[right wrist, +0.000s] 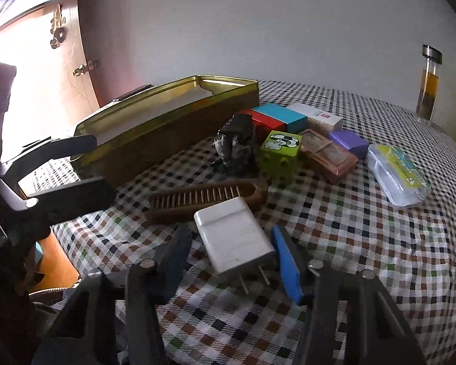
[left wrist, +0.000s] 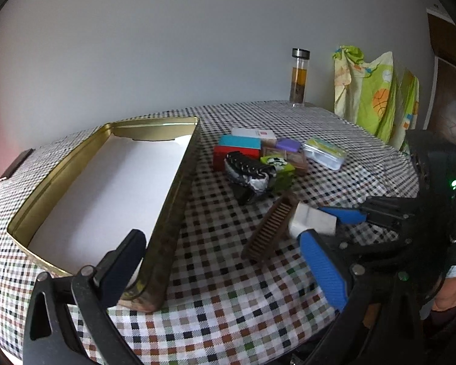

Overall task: Organize rigid objects
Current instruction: 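Grasp the white charger with the right gripper while the left gripper grasps the brown comb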

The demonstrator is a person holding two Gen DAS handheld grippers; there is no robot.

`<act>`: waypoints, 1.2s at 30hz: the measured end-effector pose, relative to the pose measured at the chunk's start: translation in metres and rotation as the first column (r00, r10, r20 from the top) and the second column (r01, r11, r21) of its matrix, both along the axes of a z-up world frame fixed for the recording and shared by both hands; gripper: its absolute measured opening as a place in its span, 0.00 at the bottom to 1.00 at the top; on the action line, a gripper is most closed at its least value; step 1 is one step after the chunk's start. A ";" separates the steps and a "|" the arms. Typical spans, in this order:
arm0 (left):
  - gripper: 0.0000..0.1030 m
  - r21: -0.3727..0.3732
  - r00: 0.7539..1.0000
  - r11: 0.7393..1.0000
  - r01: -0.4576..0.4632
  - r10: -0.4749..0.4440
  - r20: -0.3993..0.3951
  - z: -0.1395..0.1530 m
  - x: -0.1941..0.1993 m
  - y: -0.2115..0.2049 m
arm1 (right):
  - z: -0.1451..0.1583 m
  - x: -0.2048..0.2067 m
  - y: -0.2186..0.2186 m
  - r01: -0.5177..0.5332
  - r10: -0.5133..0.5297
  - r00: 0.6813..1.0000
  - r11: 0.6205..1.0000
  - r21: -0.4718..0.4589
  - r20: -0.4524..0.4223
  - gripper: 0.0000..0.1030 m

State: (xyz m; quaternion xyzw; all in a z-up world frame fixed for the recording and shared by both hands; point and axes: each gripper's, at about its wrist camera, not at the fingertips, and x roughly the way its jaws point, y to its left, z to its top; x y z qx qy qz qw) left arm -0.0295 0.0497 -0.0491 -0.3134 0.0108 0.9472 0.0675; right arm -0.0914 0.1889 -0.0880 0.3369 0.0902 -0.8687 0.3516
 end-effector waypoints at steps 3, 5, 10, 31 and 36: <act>0.99 -0.011 1.000 1.000 -0.013 0.013 0.000 0.001 -0.004 0.003 | 0.000 -0.003 0.007 0.018 -0.018 1.000 0.999 -0.031 0.008 0.40; 0.97 -0.014 1.000 1.000 -0.015 0.015 -0.016 0.003 -0.003 0.005 | 0.000 -0.004 0.011 0.036 -0.036 0.999 0.999 -0.032 0.002 0.40; 0.94 -0.063 0.999 0.998 -0.004 0.001 -0.050 0.008 -0.002 0.017 | 0.001 -0.004 0.023 0.074 -0.074 0.997 0.995 -0.063 0.000 0.40; 0.45 -0.012 0.984 0.995 0.101 -0.098 0.148 -0.030 -0.051 0.041 | -0.006 -0.005 0.040 0.096 -0.095 0.995 0.991 -0.095 0.011 0.40; 0.32 -0.020 0.983 0.992 0.125 -0.121 0.135 -0.031 -0.050 0.046 | -0.007 -0.004 0.038 0.097 -0.097 0.995 0.991 -0.094 0.006 0.40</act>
